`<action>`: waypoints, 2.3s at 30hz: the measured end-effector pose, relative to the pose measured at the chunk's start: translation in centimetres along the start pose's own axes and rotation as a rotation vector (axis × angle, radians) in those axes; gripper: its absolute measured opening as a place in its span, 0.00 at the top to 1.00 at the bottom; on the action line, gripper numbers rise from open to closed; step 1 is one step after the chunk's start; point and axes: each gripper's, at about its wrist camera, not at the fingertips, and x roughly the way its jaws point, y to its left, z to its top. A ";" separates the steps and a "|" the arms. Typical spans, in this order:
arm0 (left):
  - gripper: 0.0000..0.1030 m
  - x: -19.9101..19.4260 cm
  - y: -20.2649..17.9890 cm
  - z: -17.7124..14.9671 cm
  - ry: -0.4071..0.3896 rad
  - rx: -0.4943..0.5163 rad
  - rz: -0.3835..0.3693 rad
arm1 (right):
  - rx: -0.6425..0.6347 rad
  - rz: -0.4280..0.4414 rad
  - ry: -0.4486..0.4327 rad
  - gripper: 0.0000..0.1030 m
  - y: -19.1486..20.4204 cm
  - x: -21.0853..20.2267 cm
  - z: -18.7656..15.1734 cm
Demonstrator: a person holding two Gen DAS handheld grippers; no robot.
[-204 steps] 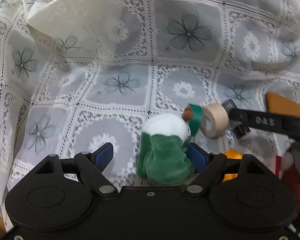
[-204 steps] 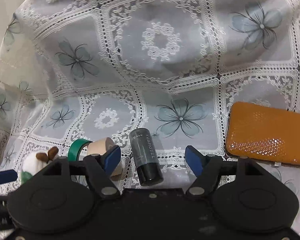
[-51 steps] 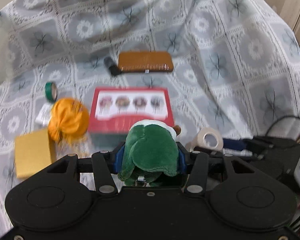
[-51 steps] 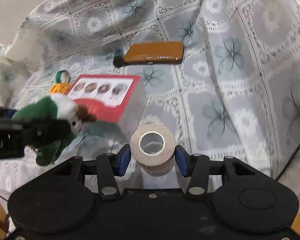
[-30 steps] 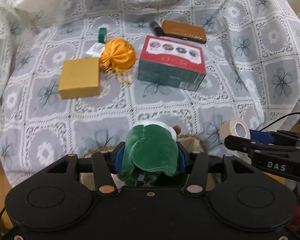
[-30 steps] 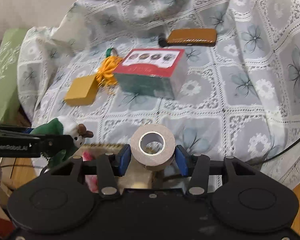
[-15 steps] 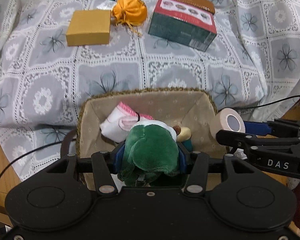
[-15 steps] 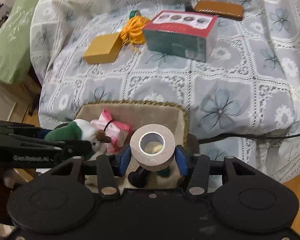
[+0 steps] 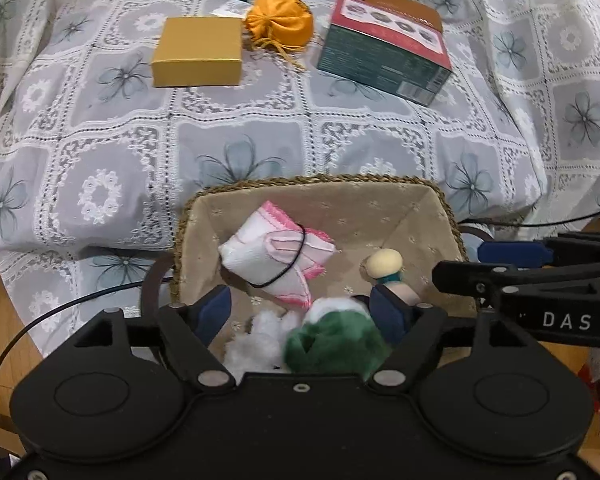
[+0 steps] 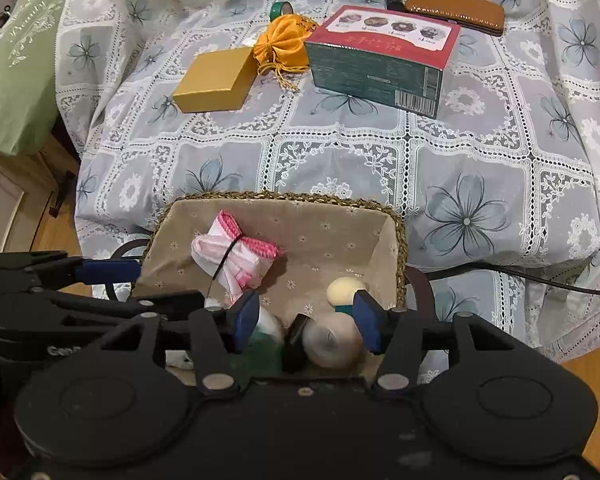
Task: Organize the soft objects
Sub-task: 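Open both grippers and withdraw them from the basket, then grasp the orange satin pouch with the right gripper while the left approaches the white packet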
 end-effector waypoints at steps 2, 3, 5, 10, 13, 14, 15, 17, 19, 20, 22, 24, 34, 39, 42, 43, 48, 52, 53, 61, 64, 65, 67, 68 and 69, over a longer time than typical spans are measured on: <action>0.30 0.0 0.2 0.0 -0.011 -0.002 0.020 | 0.002 -0.005 0.013 0.48 0.1 0.3 0.1; 0.29 -0.1 0.3 0.0 -0.016 -0.002 0.029 | 0.004 -0.004 0.018 0.48 0.1 0.4 0.1; 0.29 0.0 0.4 0.0 -0.021 -0.001 0.039 | 0.007 -0.002 0.028 0.46 0.2 0.5 0.2; 0.29 0.0 0.6 0.0 -0.021 0.008 0.062 | 0.011 -0.016 0.036 0.43 0.4 0.7 0.6; 0.28 0.2 0.6 0.0 -0.015 0.023 0.080 | 0.015 -0.023 0.041 0.42 0.5 0.9 0.9; 0.28 0.3 0.6 0.0 -0.010 0.027 0.084 | 0.015 -0.024 0.040 0.41 0.5 0.9 1.0; 0.28 0.3 0.6 0.0 -0.005 0.030 0.086 | 0.017 -0.023 0.039 0.41 0.5 0.9 1.1; 0.28 0.4 0.5 0.0 0.008 0.036 0.084 | 0.025 -0.020 0.036 0.39 0.5 0.9 1.2; 0.28 0.4 0.3 -0.1 0.015 0.047 0.088 | 0.031 -0.014 0.034 0.38 0.4 0.8 1.2; 0.28 0.4 0.2 -0.1 0.018 0.053 0.094 | 0.035 -0.012 0.032 0.37 0.4 0.8 1.2; 0.28 0.4 0.1 0.0 0.025 0.054 0.100 | 0.040 -0.006 0.030 0.35 0.4 0.8 1.2; 0.28 0.3 0.0 0.0 0.031 0.049 0.101 | 0.041 0.000 0.027 0.34 0.3 0.8 1.2; 0.28 0.3 -0.4 0.2 0.061 0.048 0.150 | 0.057 0.012 0.004 0.31 -0.8 0.4 1.1; 0.28 0.2 -0.8 0.6 0.061 0.055 0.167 | 0.075 0.023 -0.012 0.30 -1.6 0.1 1.1; 0.28 0.2 -1.1 0.8 0.062 0.064 0.171 | 0.082 0.027 -0.015 0.30 -1.9 0.2 1.2; 0.27 0.3 -1.2 0.9 0.064 0.067 0.171 | 0.082 0.029 -0.016 0.30 -2.0 0.2 1.2; 0.27 0.4 -1.6 1.7 0.065 0.088 0.178 | 0.073 0.039 -0.024 0.29 -2.2 0.1 1.6; 0.27 0.2 -1.7 2.4 0.055 0.090 0.178 | 0.055 0.051 -0.037 0.27 -1.9 -0.1 2.1; 0.27 0.3 -1.7 2.6 0.052 0.091 0.180 | 0.052 0.057 -0.039 0.27 -1.9 -0.1 2.3; 0.27 0.2 -0.9 4.8 0.018 0.109 0.223 | 0.025 0.108 -0.065 0.27 -1.2 -0.4 4.5; 0.27 0.1 -0.3 5.8 0.000 0.103 0.235 | 0.014 0.120 -0.082 0.26 -1.1 -0.6 5.7; 0.27 0.0 0.0 6.3 -0.008 0.100 0.239 | 0.012 0.125 -0.088 0.26 -1.1 -0.6 6.3; 0.27 -0.1 0.4 7.0 -0.024 0.096 0.246 | 0.003 0.130 -0.106 0.25 -1.0 -0.8 7.4; 0.27 -0.1 0.6 7.4 -0.033 0.096 0.251 | -0.007 0.130 -0.120 0.25 -0.9 -0.9 8.0; 0.27 -0.1 0.8 7.9 -0.043 0.097 0.258 | -0.016 0.128 -0.135 0.25 -0.8 -1.0 8.5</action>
